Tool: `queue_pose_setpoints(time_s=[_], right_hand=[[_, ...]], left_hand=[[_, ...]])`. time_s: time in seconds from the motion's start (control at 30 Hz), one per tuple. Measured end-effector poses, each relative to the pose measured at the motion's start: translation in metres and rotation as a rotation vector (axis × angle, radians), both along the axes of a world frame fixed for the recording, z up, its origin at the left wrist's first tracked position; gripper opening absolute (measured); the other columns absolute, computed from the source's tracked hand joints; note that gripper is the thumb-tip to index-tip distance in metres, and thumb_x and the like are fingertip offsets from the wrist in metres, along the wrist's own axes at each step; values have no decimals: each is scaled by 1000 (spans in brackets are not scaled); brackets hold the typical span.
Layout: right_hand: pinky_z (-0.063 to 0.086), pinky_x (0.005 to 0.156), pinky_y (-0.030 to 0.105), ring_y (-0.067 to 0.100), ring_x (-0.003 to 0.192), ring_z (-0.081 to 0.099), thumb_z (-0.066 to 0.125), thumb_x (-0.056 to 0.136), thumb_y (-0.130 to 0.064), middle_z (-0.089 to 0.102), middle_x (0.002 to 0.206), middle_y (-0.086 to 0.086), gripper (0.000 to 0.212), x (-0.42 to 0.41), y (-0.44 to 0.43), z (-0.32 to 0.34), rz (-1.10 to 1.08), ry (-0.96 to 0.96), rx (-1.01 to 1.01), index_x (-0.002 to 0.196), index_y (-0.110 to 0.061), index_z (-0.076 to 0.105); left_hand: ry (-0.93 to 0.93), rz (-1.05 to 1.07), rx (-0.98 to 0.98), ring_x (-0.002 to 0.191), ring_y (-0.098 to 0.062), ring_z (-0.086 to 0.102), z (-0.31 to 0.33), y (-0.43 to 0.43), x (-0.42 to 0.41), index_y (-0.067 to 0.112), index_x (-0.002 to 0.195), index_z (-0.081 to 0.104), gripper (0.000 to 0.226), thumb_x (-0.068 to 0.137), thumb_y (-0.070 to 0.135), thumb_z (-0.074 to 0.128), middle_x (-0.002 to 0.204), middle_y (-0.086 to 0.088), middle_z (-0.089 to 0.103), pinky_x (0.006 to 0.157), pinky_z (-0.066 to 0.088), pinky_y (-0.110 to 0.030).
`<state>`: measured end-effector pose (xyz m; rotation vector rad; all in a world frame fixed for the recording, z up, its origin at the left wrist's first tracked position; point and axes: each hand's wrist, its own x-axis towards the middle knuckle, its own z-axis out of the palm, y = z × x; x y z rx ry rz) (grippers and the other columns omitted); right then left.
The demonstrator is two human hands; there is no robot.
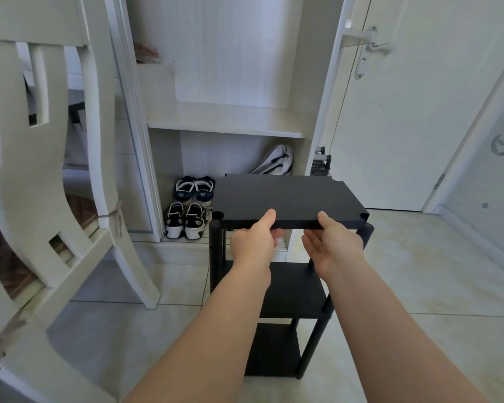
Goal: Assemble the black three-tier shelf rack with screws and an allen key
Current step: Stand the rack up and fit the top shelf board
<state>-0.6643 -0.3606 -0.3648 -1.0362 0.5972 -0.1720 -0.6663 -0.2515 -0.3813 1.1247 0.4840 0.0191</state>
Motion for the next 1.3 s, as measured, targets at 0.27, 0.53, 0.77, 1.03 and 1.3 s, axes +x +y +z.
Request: queue_pose_setpoints(time_s=[0.27, 0.53, 0.77, 1.03, 1.3], right_hand=[[54, 59, 28, 19, 86, 71, 68, 96, -22, 71, 102, 11, 12, 0, -2, -5, -5, 50, -34, 97, -15, 59], [54, 52, 25, 17, 74, 73, 65, 98, -32, 73, 90, 9, 19, 2, -5, -9, -21, 83, -83, 93, -15, 57], [54, 49, 22, 11, 54, 72, 65, 95, -33, 74, 77, 8, 21, 7, -5, -7, -35, 80, -127, 92, -12, 61], [57, 51, 24, 13, 58, 72, 69, 95, -33, 75, 83, 9, 23, 14, -9, 0, -13, 29, -120, 96, -12, 61], [57, 50, 25, 14, 58, 74, 67, 95, -36, 77, 79, 8, 24, 18, -15, -4, 69, 14, -117, 102, -14, 61]], left_hand=[[120, 16, 30, 64, -9, 57, -1, 4, 6, 14, 126, 58, 56, 90, 56, 63, 84, 2, 75, 52, 45, -21], [110, 64, 48, 76, -11, 62, -12, 4, 9, 14, 127, 56, 55, 88, 52, 65, 97, -2, 72, 63, 45, -24], [111, 119, 78, 91, -18, 60, -8, -1, 12, 16, 123, 54, 55, 85, 53, 66, 108, -5, 69, 60, 40, -27], [51, 110, 78, 76, -12, 57, -5, -3, 17, 16, 110, 55, 48, 86, 57, 65, 92, -1, 71, 59, 40, -27], [31, 97, 52, 73, -11, 59, -6, -3, 15, 17, 104, 56, 45, 86, 57, 65, 72, 6, 71, 68, 44, -30]])
